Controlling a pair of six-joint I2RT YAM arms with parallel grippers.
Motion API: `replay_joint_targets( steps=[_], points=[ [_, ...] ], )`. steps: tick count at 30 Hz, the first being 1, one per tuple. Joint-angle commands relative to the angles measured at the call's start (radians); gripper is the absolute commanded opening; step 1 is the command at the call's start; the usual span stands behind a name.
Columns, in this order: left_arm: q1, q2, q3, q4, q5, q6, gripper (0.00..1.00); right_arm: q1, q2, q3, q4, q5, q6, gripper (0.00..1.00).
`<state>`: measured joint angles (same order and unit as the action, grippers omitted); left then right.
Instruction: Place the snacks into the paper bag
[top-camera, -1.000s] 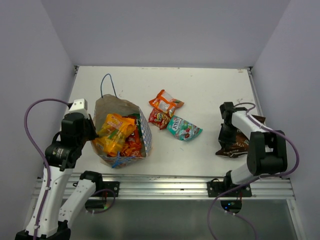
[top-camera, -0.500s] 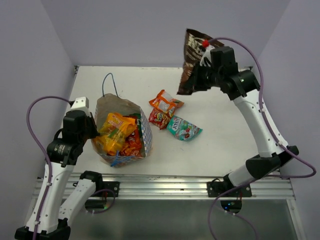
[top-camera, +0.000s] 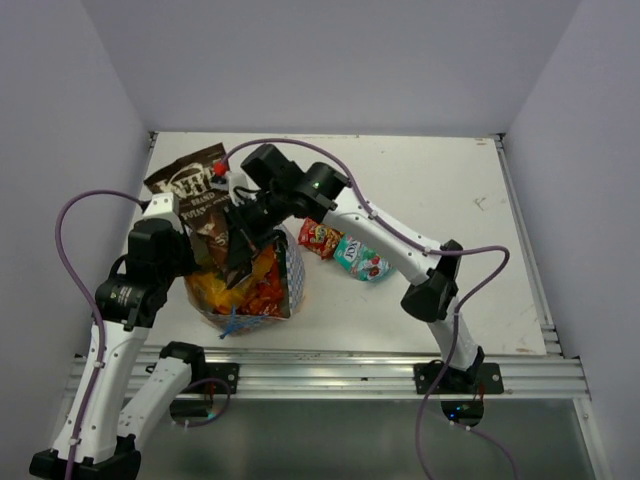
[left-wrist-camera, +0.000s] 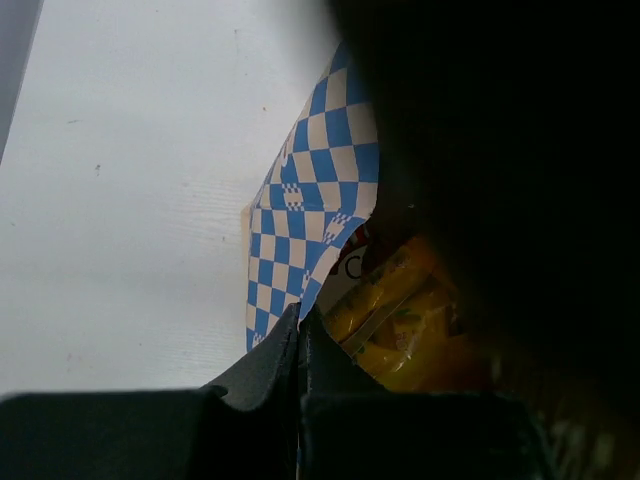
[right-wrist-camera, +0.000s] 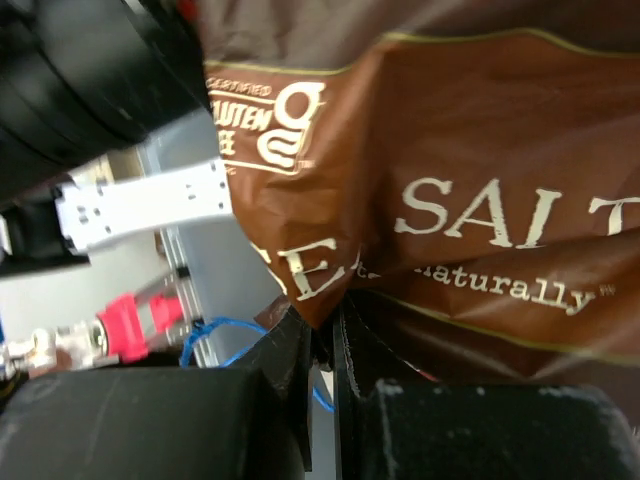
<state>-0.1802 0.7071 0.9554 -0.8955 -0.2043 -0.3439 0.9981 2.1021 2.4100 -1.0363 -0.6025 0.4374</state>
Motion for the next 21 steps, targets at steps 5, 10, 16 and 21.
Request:
replay_joint_targets(
  steps=[5, 10, 16, 21],
  points=[
    [-0.005, -0.003, 0.019, 0.056, 0.002, 0.014, 0.00, 0.056, -0.080, -0.078, -0.185, -0.030, -0.097, 0.00],
    [-0.004, 0.002, 0.016, 0.056, 0.006, 0.014, 0.00, 0.092, -0.111, 0.041, -0.264, 0.013, -0.134, 0.00],
    [-0.005, 0.012, 0.014, 0.064, 0.022, 0.016, 0.00, 0.106, -0.152, -0.060, -0.269, -0.002, -0.120, 0.00],
    [-0.005, 0.014, 0.020, 0.063, 0.026, 0.017, 0.00, 0.134, -0.149, -0.220, -0.289, 0.007, -0.173, 0.00]
  ],
)
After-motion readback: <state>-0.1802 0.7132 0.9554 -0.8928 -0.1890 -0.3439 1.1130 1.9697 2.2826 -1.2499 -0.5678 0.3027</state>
